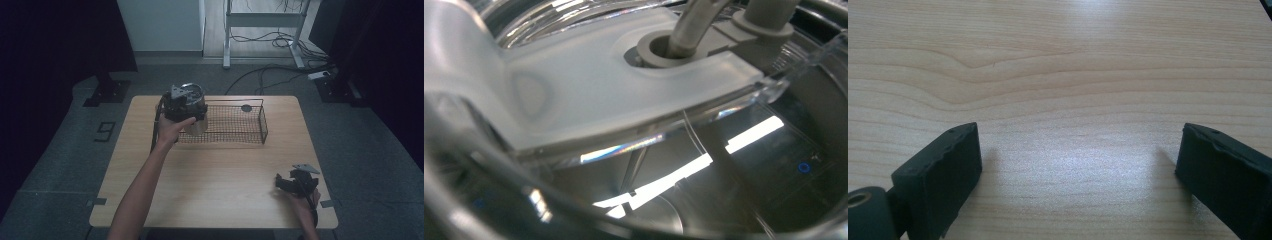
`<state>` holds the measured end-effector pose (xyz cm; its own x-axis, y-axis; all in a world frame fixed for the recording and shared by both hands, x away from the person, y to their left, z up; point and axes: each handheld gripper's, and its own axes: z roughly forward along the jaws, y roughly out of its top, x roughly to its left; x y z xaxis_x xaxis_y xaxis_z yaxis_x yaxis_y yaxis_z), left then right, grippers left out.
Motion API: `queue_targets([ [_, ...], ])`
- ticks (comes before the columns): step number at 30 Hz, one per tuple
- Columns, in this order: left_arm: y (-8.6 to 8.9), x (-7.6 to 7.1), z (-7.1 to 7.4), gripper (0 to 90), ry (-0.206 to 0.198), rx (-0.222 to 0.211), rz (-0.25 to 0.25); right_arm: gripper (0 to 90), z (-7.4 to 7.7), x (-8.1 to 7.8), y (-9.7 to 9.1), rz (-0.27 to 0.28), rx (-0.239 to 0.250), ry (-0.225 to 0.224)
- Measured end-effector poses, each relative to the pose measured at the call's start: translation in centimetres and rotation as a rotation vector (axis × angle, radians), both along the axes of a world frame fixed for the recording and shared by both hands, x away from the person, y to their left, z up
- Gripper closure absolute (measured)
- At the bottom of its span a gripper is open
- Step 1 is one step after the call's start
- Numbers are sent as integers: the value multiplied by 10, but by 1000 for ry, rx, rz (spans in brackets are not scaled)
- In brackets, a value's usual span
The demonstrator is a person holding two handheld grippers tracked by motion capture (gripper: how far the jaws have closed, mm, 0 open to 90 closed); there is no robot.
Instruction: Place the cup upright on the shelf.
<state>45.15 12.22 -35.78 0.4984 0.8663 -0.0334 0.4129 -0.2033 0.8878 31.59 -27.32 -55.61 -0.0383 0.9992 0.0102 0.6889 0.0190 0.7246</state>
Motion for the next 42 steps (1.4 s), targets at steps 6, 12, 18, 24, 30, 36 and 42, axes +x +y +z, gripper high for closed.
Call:
queue_targets([
  [6,-1,9,3,43,-5,14,7,43,0,0,0,-2,1,1],
  [12,-1,19,2,43,1,7,16,44,0,0,0,-2,1,1],
  [18,-2,28,-3,43,12,13,25,46,0,0,0,-3,1,1],
  [24,-4,38,-9,43,19,20,35,47,0,0,0,-4,2,1],
  [30,-7,47,-15,43,27,34,43,51,0,0,0,-7,2,0],
  [36,-6,58,-25,43,46,31,64,51,0,0,0,-7,2,-1],
  [42,-6,64,-35,43,57,42,82,52,0,0,0,-8,2,-1],
])
